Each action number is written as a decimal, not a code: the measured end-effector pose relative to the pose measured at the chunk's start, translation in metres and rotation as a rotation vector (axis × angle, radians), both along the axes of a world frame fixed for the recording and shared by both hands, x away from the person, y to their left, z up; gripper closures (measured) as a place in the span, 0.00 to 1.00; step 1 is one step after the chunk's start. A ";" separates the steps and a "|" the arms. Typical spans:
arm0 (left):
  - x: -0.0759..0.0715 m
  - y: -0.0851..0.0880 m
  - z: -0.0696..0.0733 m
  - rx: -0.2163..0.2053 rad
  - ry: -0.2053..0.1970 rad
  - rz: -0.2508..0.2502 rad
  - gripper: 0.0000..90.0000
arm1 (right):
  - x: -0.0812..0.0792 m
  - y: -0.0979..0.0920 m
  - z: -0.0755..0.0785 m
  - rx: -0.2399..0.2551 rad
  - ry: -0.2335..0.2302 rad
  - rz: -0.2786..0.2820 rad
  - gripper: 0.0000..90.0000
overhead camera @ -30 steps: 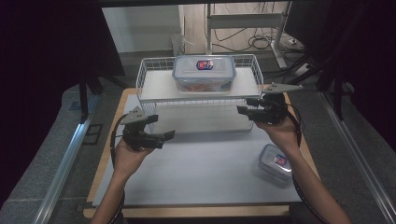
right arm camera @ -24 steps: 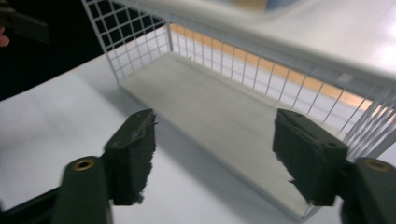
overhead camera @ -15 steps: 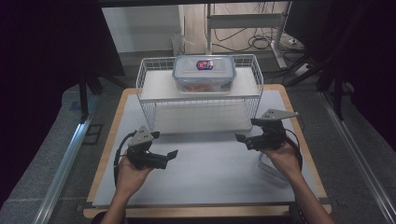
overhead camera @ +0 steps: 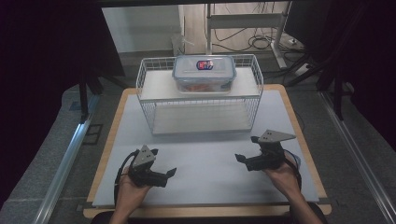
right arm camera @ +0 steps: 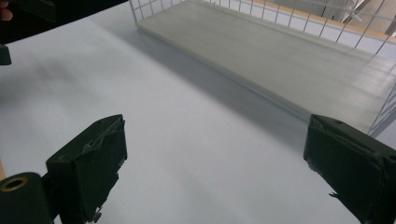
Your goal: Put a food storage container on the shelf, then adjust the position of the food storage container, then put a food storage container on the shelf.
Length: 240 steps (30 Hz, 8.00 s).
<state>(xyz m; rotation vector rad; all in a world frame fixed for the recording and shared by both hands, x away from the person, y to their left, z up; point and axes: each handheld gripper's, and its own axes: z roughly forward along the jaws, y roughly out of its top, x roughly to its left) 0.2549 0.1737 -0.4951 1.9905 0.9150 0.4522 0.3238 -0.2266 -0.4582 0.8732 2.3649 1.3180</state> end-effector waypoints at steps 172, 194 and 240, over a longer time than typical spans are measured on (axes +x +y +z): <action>-0.010 0.000 -0.015 0.107 0.011 0.005 0.03 | 0.000 0.033 -0.036 -0.194 0.188 -0.042 0.96; -0.008 -0.004 -0.021 0.147 0.035 -0.019 0.04 | 0.005 0.000 -0.046 -0.146 0.135 -0.015 0.16; 0.052 -0.031 -0.003 -0.155 0.283 -0.088 0.31 | 0.016 0.015 -0.029 -0.036 0.355 0.019 0.35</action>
